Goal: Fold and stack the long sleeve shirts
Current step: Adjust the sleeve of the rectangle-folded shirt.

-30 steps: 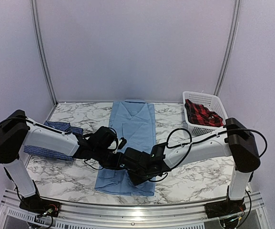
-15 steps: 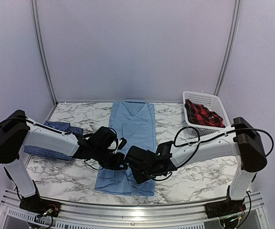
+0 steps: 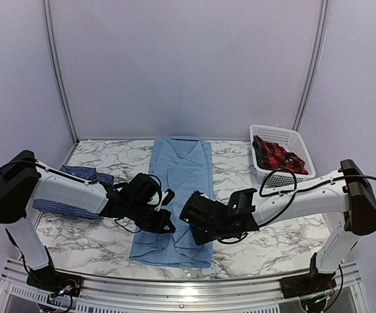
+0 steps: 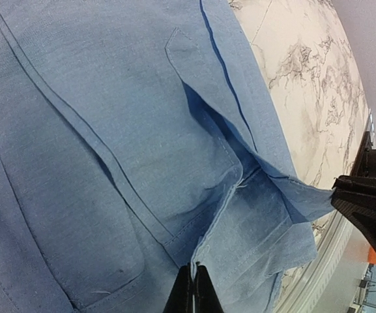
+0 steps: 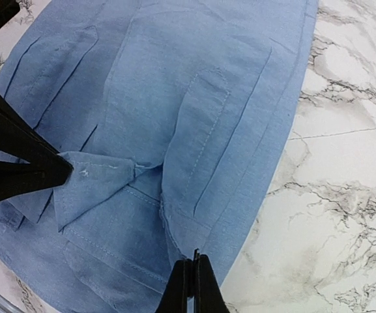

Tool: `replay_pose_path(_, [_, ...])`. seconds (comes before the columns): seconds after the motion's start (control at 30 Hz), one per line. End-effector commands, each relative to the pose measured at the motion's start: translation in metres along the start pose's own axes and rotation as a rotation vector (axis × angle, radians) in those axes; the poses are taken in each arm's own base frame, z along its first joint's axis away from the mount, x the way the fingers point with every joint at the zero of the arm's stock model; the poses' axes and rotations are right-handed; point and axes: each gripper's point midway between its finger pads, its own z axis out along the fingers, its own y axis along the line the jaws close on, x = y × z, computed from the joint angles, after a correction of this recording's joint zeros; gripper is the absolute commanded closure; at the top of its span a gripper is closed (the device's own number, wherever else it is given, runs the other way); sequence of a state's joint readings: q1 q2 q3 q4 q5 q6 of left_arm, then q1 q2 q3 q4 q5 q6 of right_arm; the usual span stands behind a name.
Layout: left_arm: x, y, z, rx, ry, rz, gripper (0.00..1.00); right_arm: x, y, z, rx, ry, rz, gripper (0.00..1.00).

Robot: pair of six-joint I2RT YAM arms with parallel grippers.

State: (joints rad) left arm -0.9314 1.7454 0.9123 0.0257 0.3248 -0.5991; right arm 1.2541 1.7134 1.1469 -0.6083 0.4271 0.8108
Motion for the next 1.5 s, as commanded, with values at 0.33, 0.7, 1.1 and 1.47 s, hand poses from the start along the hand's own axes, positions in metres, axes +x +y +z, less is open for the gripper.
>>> replay_pose_path(0.33, [0.006,-0.021,-0.008,0.059,0.005,0.075,0.57,-0.011,0.000,-0.015,-0.028,-0.056,0.037,1.00])
replay_pose_path(0.7, [-0.001,-0.046,-0.026,0.174,-0.053,0.103,0.44,-0.010,0.005,-0.014,-0.052,-0.049,0.026,1.00])
replay_pose_path(1.1, [0.000,-0.052,0.001,0.220,0.015,0.086,0.65,-0.009,0.024,-0.009,-0.129,-0.037,-0.003,1.00])
replay_pose_path(1.47, [0.008,-0.041,0.035,0.194,0.076,0.034,0.73,-0.002,0.033,0.000,-0.165,-0.013,-0.025,1.00])
